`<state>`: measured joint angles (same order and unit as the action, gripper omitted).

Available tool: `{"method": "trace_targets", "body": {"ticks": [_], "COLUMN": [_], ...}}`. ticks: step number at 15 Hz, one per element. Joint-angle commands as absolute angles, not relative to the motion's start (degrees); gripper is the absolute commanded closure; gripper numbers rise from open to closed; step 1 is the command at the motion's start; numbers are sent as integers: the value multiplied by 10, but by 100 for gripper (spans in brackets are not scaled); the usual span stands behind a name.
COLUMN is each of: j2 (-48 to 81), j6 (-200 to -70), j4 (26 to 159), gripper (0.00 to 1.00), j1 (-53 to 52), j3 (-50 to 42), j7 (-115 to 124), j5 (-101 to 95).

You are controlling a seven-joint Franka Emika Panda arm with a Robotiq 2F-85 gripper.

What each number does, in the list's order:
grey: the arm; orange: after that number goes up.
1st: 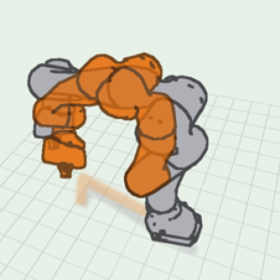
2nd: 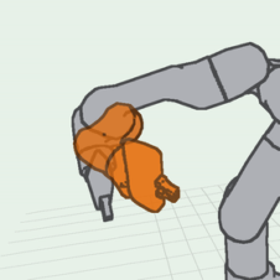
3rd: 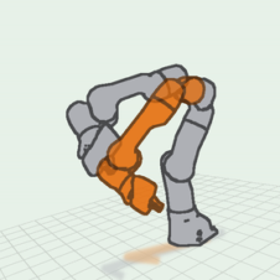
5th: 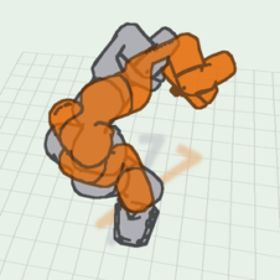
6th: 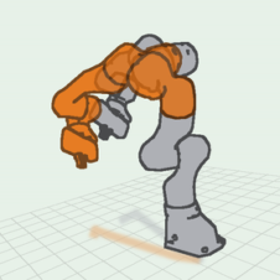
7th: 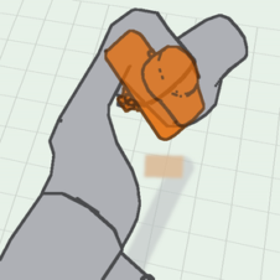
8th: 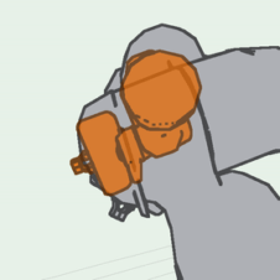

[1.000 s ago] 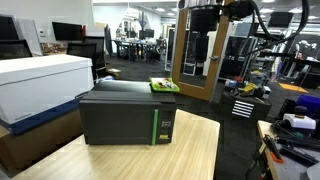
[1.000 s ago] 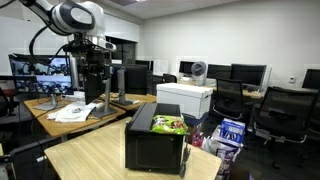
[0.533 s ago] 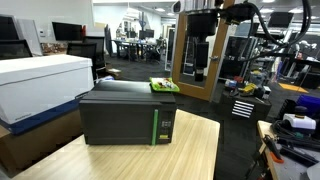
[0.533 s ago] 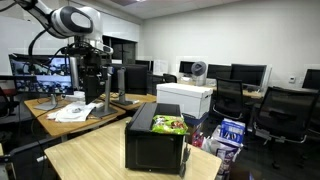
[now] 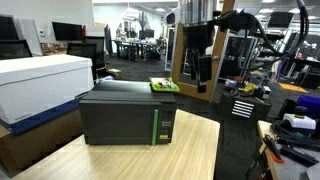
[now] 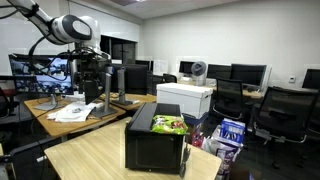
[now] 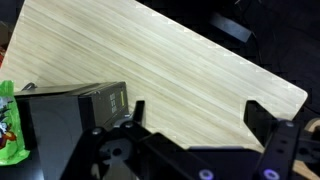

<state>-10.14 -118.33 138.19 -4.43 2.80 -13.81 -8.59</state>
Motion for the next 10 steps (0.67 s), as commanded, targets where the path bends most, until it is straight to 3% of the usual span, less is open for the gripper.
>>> {"method": "trace_targets", "body": {"ticks": [1,10], "j2": [-89,-25], "j6": [-1155,-1147], "j4": [1380,1363], "gripper": [0,0], "j1": [-56,-90], "j3": [39,67], "j7": [-196,-347], "j5": [-124,-184]}}
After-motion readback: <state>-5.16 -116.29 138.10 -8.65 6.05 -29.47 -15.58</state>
